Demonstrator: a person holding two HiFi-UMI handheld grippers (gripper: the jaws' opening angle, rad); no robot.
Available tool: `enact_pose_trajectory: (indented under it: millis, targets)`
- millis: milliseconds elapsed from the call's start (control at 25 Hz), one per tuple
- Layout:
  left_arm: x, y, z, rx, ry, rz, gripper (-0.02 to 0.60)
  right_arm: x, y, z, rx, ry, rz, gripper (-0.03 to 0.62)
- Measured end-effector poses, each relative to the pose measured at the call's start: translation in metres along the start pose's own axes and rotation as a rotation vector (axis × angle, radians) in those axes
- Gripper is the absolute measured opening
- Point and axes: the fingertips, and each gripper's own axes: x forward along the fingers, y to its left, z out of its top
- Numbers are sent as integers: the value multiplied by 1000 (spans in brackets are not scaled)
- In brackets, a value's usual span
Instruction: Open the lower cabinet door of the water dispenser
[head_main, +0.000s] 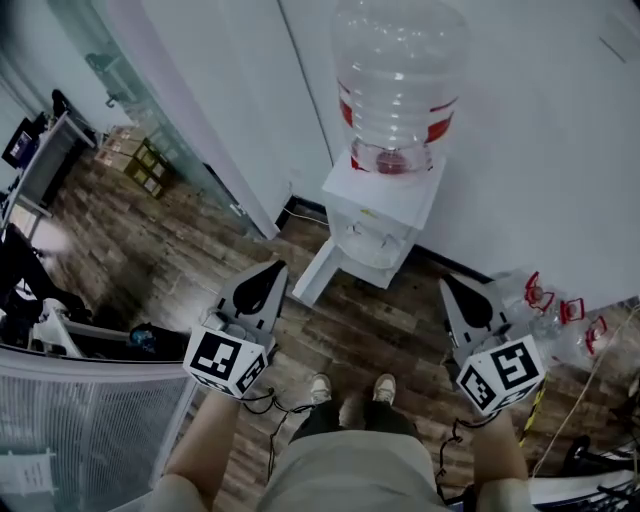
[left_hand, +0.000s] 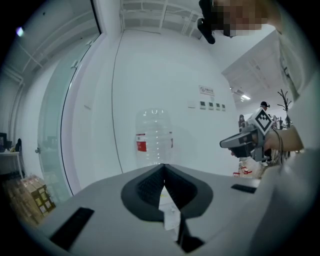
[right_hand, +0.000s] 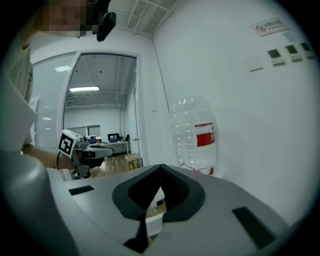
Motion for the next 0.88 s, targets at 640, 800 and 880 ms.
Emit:
enact_pose_trajectory:
  millis: [640, 800, 880]
  targets:
    - [-51, -49, 127, 110, -239, -8, 5, -91, 56, 130, -196, -226, -2, 6]
    - [-53, -47, 126, 75, -240, 3, 5, -99, 62, 135, -194, -236, 6, 6]
    - [-54, -46, 125, 74, -234, -2, 5, -99, 63, 136, -200, -234, 7, 6]
